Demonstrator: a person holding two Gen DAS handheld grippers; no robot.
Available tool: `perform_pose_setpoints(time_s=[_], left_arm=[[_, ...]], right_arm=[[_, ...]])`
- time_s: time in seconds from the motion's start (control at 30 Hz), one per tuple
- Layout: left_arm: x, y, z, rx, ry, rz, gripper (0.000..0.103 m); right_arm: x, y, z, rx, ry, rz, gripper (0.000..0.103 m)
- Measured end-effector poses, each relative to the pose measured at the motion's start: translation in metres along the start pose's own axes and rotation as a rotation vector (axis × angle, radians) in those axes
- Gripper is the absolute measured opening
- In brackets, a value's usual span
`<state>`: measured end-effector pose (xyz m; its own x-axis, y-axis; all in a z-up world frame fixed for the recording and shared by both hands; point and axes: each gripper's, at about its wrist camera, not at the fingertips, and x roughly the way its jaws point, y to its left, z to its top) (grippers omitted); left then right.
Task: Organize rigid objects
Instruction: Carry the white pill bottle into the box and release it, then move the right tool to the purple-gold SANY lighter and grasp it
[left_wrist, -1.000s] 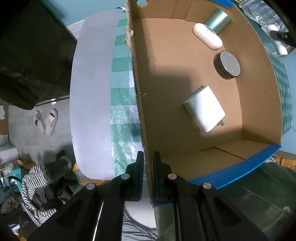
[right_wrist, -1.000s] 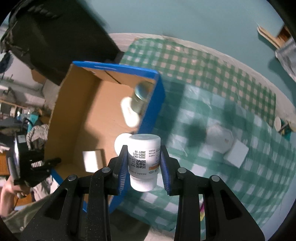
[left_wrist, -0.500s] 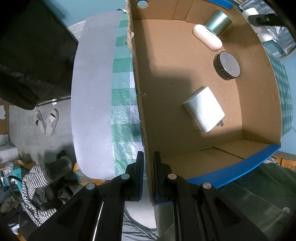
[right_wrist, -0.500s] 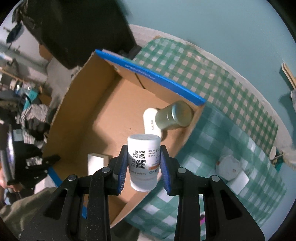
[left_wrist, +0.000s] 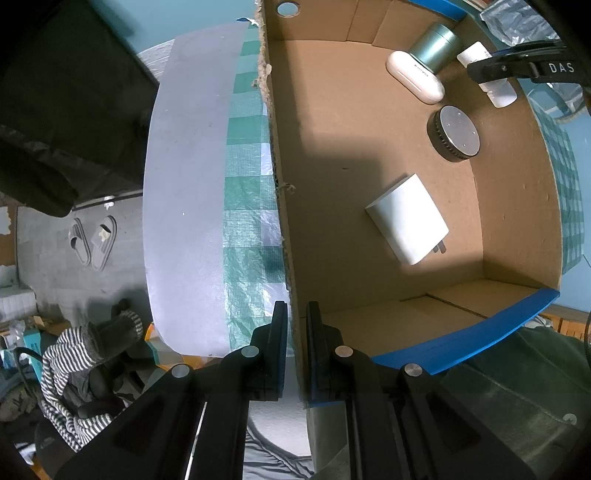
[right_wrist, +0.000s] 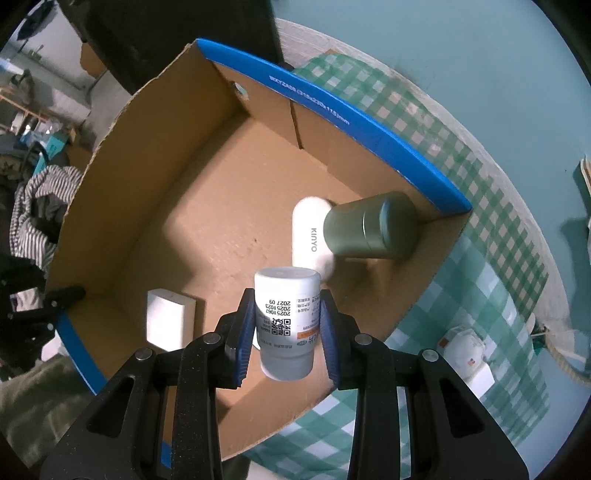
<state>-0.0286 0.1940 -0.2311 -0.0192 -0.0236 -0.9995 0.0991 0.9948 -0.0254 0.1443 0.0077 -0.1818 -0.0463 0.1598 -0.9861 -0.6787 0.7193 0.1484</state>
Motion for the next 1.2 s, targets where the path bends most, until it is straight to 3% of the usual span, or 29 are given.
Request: perform_pose_setpoints(time_s=[0.67,1.2], left_arm=[[0.001,0.000,0.000,0.009,0.003,0.002,0.010],[-0.001,-0.004,0.002,0.031,0.006,0.004,0.010]], right_arm=[[-0.024,-0.009,-0.006,0.061,-0.054,0.019,0.033],[-0.068,-0.029,-0.047,0.188,-0.134,0.031,0.045]])
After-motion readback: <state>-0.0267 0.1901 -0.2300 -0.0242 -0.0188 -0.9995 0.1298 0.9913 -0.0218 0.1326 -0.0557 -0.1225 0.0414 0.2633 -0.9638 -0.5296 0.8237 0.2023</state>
